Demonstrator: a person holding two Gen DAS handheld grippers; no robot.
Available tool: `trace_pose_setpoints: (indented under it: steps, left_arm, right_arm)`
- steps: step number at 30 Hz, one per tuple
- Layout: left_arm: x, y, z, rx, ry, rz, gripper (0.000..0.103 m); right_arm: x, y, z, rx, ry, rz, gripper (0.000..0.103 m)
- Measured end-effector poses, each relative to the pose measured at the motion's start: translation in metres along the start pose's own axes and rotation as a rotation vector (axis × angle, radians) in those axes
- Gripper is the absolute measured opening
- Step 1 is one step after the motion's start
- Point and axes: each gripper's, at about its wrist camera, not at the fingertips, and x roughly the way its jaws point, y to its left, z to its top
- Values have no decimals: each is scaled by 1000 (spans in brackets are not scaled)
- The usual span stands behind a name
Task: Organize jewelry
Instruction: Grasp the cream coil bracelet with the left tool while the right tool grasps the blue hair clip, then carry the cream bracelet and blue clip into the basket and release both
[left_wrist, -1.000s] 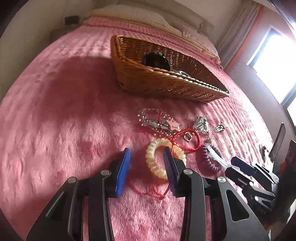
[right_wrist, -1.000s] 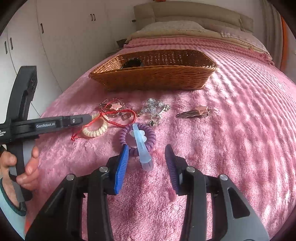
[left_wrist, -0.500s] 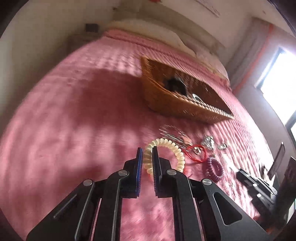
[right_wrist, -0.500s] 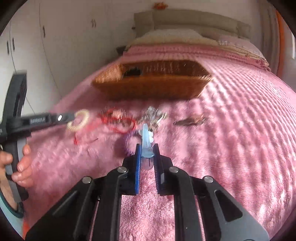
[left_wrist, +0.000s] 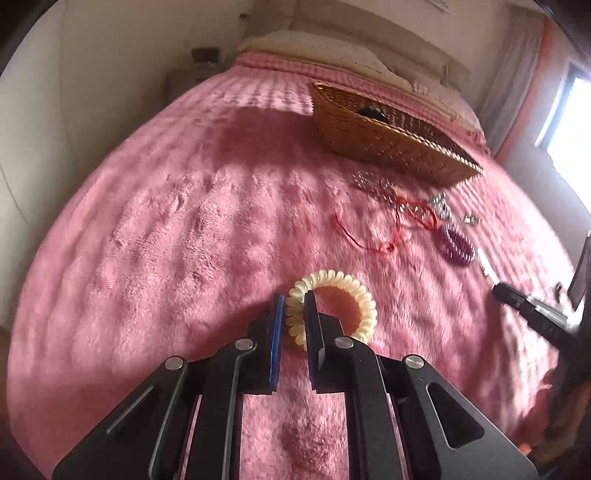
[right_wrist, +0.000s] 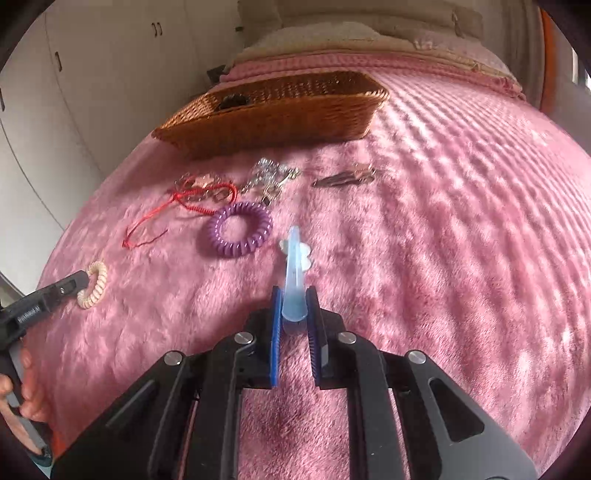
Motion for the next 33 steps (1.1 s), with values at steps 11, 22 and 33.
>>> trace_pose_setpoints:
  steps: [11, 22, 33]
  left_arm:
    - [-15, 4, -14, 50, 25, -93, 34]
    - [-3, -27, -17, 197, -2, 63, 15]
    - [-19, -15, -10, 83, -47, -69, 9]
  right_arm:
    - [-4, -3, -4, 9, -6, 15, 32]
    - [7, 3, 5, 8, 9, -34, 32]
    - [-5, 7, 3, 2, -16, -35, 11]
